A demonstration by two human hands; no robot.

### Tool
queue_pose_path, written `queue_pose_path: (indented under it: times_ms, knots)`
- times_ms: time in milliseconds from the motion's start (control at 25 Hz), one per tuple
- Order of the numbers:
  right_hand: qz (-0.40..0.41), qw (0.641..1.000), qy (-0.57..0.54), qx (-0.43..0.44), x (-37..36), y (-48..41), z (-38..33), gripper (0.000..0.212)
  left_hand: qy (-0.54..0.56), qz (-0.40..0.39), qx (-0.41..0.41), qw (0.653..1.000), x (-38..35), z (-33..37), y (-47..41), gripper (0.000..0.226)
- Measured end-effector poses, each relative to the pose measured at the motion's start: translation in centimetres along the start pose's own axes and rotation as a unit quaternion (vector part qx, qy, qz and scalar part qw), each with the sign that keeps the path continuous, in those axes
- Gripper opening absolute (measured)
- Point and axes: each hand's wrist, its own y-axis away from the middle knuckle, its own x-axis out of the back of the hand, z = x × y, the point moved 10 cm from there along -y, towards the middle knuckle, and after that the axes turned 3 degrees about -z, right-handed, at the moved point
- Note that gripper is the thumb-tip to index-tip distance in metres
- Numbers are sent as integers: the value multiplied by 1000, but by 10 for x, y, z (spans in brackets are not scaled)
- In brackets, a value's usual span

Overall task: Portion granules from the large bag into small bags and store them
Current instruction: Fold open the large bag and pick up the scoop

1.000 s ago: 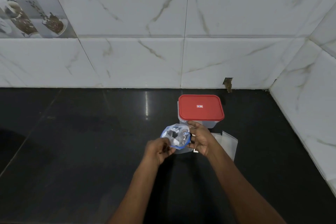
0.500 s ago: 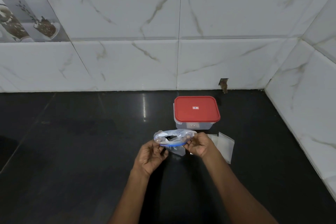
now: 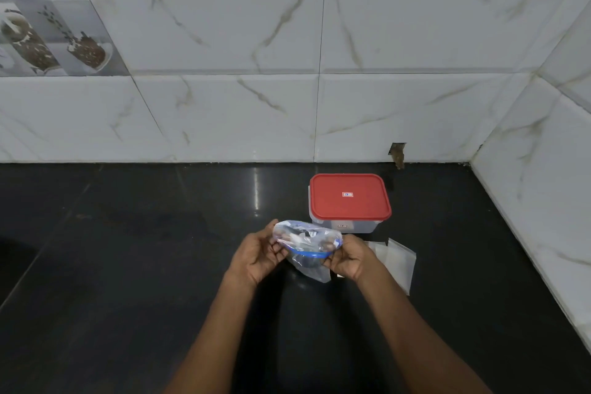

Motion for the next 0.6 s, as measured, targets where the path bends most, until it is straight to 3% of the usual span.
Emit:
queue_pose_path:
  times_ms: [80,120,200,280,400,440,480,600]
  knots:
    - [-13,999,-46,-14,-4,-1,-1,34,52,2,25,998,1,-10,-3,18]
    - [-29,999,-44,-11,-5,0,-4,46,14,1,27,1000,3,-14,-3,26]
    - [-36,998,44,41,-4,4,-13,56,-171,21,1,985,8,-14,0,31]
    - [11,970,218,104,-2,10,-17,71,-376,83,-83,919,6,3,3,25]
    - [145,848,457,228,-10,20,-33,65,-609,189,-208,742,-22,36,22,17]
    - [168,797,522,251,-18,24,-38,59,-628,194,-231,718,-29,40,25,16]
    - [184,755,573,261,-22,25,-43,53,-624,191,-250,715,-32,43,28,14]
    - [220,694,639,249,-14,30,-59,37,-617,160,-279,718,-38,50,28,12]
